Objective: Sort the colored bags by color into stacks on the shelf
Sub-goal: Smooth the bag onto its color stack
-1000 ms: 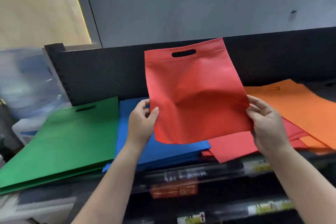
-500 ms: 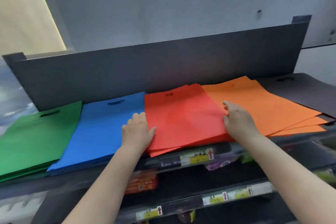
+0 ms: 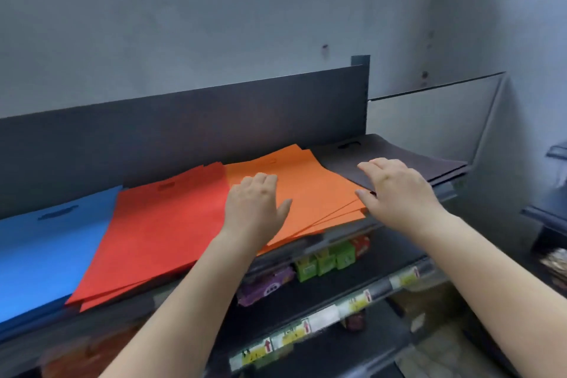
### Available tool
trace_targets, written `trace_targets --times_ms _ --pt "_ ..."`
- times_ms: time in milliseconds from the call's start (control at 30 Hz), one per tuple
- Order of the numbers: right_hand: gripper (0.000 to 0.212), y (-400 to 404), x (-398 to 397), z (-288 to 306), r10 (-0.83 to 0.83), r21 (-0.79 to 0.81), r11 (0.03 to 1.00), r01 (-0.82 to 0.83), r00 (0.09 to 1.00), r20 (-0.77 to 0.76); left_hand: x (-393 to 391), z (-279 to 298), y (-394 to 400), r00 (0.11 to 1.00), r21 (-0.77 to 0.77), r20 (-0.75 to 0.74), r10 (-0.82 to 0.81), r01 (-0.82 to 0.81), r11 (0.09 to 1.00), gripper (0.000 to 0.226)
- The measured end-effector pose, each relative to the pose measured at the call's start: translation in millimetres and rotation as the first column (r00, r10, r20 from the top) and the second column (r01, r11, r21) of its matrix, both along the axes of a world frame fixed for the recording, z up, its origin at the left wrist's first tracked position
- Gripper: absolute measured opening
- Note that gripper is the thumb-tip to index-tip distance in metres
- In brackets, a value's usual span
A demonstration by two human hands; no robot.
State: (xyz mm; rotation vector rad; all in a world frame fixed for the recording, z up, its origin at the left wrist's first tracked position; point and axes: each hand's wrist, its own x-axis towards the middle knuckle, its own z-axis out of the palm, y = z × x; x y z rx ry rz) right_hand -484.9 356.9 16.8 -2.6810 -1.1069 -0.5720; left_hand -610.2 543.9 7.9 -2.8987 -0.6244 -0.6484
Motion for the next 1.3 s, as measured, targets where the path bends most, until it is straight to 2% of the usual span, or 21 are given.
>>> trace_targets --times_ms 300,633,967,1133,1300 --pt "0.048 -149 73 -2 -0.33 -0.03 0.944 0.329 0.943 -0.036 156 11 -129 0.951 0.026 -0.018 -0.31 0.31 0.95 0.046" --pt "0.051 -309 170 -3 -0.634 -0.088 0.773 0.628 0.768 -0.087 324 8 -298 0.78 -0.035 -0.007 -0.626 0.625 0.779 0.046" --pt "0.046 -426 279 -13 -0.773 -0.12 0.634 0.764 0.624 -0.117 470 -4 -425 0.66 -0.019 -0.059 -0.749 0.749 0.662 0.042" --pt "0.045 -472 319 -27 -0.792 -0.141 0.61 0.78 0.592 -0.149 524 -22 -472 0.614 -0.034 -0.103 -0.782 0.784 0.62 0.044" --pt "0.047 -519 359 -39 -0.794 -0.151 0.605 0.782 0.581 -0.176 570 -40 -517 0.605 -0.03 -0.148 -0.783 0.788 0.615 0.041"
